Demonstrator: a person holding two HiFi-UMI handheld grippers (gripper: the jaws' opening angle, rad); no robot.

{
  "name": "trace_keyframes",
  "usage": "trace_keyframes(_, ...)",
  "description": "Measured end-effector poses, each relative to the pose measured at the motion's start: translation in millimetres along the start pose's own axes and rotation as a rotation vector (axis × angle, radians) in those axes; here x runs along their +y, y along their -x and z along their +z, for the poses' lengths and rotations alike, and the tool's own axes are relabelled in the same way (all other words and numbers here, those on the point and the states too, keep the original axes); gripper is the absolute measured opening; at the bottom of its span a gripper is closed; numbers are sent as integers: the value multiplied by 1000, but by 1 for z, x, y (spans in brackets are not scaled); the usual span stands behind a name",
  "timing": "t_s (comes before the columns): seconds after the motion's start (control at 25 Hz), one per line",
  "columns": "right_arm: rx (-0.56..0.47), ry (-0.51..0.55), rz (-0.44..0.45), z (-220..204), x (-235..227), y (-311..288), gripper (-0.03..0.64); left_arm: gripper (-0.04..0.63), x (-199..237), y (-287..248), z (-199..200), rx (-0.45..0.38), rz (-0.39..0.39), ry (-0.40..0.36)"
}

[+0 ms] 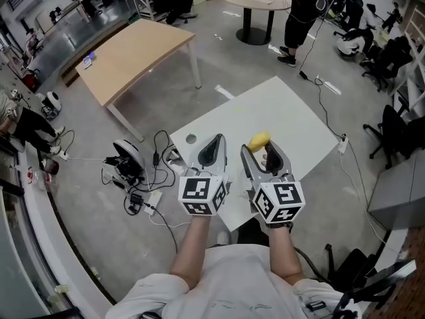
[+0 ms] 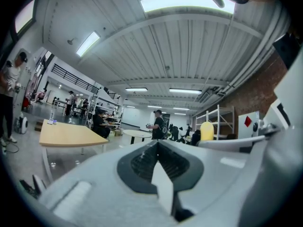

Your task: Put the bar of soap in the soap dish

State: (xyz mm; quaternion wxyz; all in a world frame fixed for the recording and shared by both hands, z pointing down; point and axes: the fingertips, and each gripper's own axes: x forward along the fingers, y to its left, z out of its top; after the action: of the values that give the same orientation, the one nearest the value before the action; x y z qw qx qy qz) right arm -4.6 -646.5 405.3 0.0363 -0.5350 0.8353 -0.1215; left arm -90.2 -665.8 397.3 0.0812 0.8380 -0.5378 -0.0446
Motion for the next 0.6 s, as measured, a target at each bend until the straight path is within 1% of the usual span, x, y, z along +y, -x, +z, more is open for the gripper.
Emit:
trace_keyframes(0.28,55,-26,-25,-23,-23,-12,270,0,0,-20,-25,50,-8,14)
trace_keyframes(0.6,87,-43,-54,-36,-44,-15,268,0,-10,-38,-39,65,-35,27)
